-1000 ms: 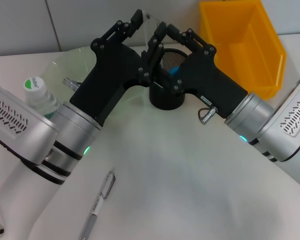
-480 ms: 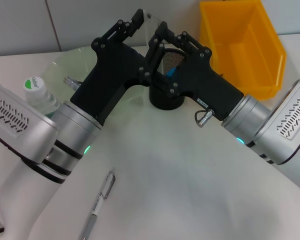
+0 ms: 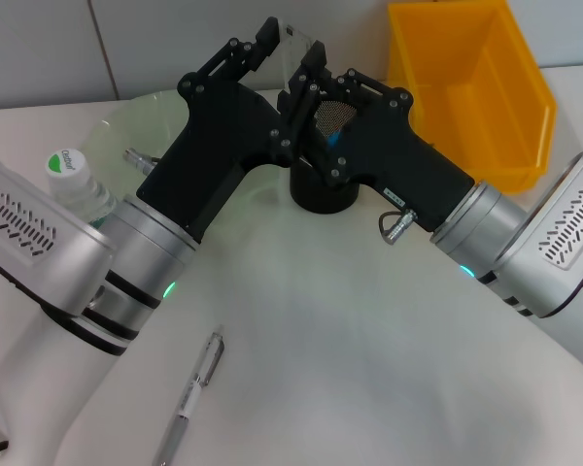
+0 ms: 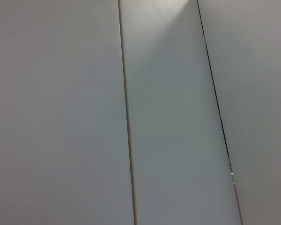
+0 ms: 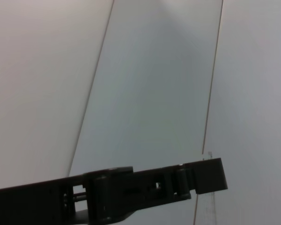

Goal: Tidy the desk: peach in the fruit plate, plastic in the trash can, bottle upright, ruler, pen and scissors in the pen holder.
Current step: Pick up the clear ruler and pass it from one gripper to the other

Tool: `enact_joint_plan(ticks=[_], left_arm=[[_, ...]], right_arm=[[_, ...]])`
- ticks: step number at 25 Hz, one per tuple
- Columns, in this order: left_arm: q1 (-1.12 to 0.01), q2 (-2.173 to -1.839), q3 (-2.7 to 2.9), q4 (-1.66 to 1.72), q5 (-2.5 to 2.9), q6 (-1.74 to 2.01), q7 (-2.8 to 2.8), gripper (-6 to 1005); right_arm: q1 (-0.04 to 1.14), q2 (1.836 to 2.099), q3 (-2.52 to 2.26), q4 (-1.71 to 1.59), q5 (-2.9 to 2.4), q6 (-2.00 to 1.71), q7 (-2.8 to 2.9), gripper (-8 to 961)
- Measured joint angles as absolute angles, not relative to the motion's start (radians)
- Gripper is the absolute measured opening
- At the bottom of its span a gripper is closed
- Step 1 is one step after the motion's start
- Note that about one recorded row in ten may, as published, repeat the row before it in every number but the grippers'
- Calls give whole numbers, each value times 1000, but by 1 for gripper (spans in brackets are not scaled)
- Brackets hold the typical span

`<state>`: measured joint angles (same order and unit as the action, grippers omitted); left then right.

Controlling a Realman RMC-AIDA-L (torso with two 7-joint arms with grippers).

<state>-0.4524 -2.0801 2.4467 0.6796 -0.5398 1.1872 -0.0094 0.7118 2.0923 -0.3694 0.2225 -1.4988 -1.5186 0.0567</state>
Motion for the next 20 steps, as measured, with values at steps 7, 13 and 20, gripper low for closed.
enact_joint_plan(ticks=[7, 13, 20], left_arm=[[-452, -2080, 2448, 678, -540, 1175, -13, 406], [-453, -2080, 2450, 680, -540, 1169, -13, 407], [-453, -2080, 2451, 683, -540, 1169, -12, 407]], right_arm=[[712, 2092, -368, 222, -1499, -1524, 57, 371], [712, 2092, -369, 222, -1499, -1525, 57, 362], [712, 2092, -372, 222, -1499, -1525, 57, 288]])
